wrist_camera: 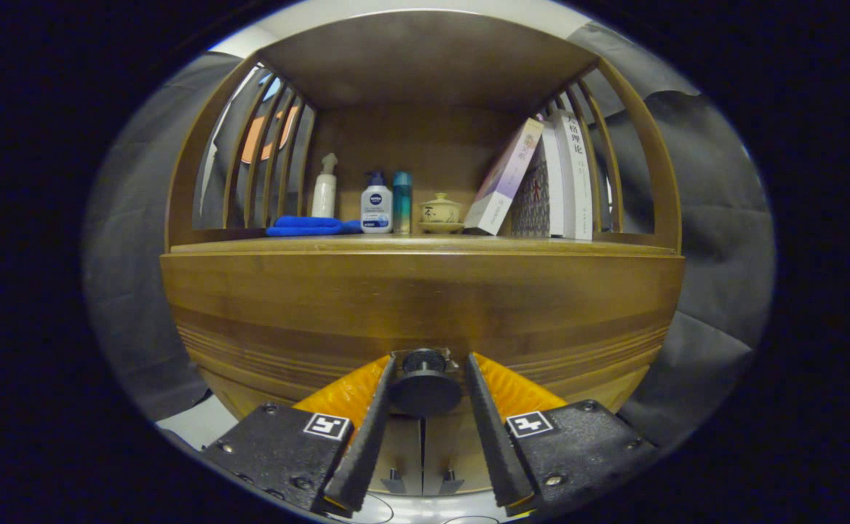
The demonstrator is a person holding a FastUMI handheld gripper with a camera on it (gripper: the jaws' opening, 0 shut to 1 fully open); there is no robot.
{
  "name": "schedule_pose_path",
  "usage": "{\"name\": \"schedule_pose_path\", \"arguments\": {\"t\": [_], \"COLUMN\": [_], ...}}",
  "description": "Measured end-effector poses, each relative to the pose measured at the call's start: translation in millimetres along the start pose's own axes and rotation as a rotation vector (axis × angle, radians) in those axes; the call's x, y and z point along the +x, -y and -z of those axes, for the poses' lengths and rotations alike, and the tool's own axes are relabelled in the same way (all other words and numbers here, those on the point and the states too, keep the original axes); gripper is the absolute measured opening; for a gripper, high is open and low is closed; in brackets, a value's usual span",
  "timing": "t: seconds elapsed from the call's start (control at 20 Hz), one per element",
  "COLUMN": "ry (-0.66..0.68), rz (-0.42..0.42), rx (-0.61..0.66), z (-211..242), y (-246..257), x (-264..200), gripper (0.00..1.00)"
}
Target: Pull open the drawer, take out the items inside it, and place them on the countertop above the cabinet.
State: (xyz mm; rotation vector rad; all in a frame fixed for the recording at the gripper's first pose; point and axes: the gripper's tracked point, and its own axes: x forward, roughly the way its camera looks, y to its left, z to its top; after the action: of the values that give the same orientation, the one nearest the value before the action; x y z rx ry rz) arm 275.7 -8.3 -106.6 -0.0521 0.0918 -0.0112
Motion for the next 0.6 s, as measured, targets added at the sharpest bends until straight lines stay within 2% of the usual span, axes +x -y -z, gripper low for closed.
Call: {"name": "schedule_pose_path", "arguments": {"t": [0.15,0.6], "ry": [-0.021,-0.076], "rz": [0.005,-0.01], "rx": [0.017,0.014], "z": [1.8,1.2], "y": [2.0,3.6], "x": [1.6,-12.7], "gripper": [0.48,0.4]}}
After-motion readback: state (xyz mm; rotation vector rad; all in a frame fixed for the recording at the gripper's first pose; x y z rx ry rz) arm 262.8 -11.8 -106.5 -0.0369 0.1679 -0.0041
